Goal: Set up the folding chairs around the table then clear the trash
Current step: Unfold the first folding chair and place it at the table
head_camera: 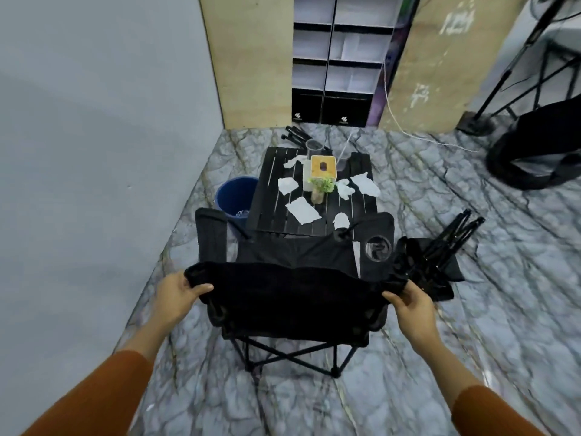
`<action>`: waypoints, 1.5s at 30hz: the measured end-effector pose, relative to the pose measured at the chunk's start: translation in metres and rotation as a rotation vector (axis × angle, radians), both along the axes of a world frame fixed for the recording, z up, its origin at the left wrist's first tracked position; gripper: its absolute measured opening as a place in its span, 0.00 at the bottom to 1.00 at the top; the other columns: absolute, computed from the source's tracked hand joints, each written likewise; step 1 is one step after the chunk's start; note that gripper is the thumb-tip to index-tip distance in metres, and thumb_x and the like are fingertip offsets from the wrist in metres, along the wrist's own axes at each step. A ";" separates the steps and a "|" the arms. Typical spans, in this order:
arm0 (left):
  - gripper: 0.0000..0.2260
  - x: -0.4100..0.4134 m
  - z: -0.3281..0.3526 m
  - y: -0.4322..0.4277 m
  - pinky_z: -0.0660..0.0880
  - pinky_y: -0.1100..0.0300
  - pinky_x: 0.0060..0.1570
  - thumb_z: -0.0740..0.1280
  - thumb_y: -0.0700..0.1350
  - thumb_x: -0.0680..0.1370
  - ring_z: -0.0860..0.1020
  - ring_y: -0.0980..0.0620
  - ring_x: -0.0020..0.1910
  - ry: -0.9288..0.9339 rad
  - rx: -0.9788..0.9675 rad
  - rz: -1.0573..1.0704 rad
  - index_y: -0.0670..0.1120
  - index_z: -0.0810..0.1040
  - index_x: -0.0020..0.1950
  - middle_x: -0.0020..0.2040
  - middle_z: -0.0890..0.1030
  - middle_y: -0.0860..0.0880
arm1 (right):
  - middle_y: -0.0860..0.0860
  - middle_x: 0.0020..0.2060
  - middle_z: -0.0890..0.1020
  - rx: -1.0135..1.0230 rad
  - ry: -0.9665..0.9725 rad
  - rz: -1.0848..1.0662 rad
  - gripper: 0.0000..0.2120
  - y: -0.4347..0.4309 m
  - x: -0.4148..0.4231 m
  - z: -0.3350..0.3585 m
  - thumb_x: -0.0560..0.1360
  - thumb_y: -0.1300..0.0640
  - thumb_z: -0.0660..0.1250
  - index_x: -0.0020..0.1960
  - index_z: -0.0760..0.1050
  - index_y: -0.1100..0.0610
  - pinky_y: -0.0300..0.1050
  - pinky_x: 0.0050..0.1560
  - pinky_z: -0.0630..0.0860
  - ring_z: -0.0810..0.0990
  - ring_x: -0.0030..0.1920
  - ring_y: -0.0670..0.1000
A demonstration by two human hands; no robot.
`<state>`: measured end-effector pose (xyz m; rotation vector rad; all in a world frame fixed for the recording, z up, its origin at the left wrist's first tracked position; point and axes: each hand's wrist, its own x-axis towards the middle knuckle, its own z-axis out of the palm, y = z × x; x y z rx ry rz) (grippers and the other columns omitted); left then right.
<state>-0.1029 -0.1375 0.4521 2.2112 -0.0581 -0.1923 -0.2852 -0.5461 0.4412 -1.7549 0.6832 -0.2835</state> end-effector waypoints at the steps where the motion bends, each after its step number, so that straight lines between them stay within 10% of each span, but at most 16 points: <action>1: 0.06 -0.008 -0.007 0.002 0.76 0.70 0.35 0.79 0.39 0.67 0.82 0.60 0.34 0.023 0.045 -0.037 0.42 0.83 0.38 0.33 0.83 0.48 | 0.46 0.45 0.83 -0.003 0.027 -0.019 0.11 0.004 -0.012 -0.006 0.76 0.69 0.66 0.52 0.77 0.55 0.37 0.46 0.76 0.82 0.47 0.42; 5: 0.10 -0.047 -0.024 -0.010 0.71 0.74 0.34 0.77 0.38 0.67 0.79 0.59 0.36 0.048 0.267 -0.336 0.52 0.82 0.40 0.34 0.81 0.56 | 0.50 0.38 0.79 -0.121 0.187 -0.132 0.12 0.016 -0.062 -0.032 0.72 0.75 0.65 0.44 0.73 0.58 0.42 0.37 0.71 0.78 0.42 0.57; 9: 0.06 -0.069 -0.032 -0.010 0.77 0.59 0.43 0.73 0.37 0.72 0.82 0.51 0.42 0.056 0.359 -0.453 0.49 0.82 0.43 0.42 0.84 0.49 | 0.47 0.37 0.79 -0.298 0.250 -0.017 0.14 0.026 -0.091 -0.039 0.70 0.74 0.67 0.41 0.74 0.55 0.38 0.37 0.70 0.78 0.39 0.48; 22: 0.05 -0.062 -0.029 0.011 0.78 0.58 0.44 0.72 0.38 0.74 0.82 0.52 0.43 0.037 0.553 -0.631 0.47 0.85 0.46 0.44 0.85 0.49 | 0.49 0.35 0.80 -0.539 0.463 0.224 0.12 0.015 -0.123 -0.020 0.71 0.71 0.68 0.40 0.75 0.55 0.38 0.36 0.70 0.77 0.36 0.46; 26: 0.06 -0.068 -0.020 0.014 0.79 0.56 0.48 0.74 0.39 0.72 0.82 0.51 0.46 0.124 0.492 -0.619 0.47 0.84 0.47 0.44 0.85 0.48 | 0.52 0.42 0.81 -0.508 0.502 0.293 0.07 0.022 -0.122 -0.009 0.73 0.65 0.70 0.43 0.75 0.55 0.52 0.47 0.77 0.79 0.45 0.56; 33: 0.13 -0.048 0.033 -0.010 0.75 0.72 0.44 0.77 0.56 0.68 0.82 0.63 0.47 0.438 0.357 -0.711 0.53 0.85 0.49 0.47 0.85 0.57 | 0.46 0.42 0.82 -0.276 0.415 0.249 0.12 0.021 -0.129 0.012 0.73 0.41 0.68 0.46 0.78 0.49 0.40 0.44 0.74 0.80 0.44 0.47; 45: 0.23 -0.115 0.031 -0.275 0.70 0.51 0.66 0.64 0.52 0.79 0.73 0.43 0.67 0.014 0.517 -0.883 0.44 0.70 0.71 0.68 0.75 0.43 | 0.58 0.69 0.71 -0.459 0.552 -0.043 0.25 -0.028 -0.161 0.030 0.78 0.49 0.64 0.71 0.65 0.60 0.51 0.68 0.67 0.69 0.69 0.58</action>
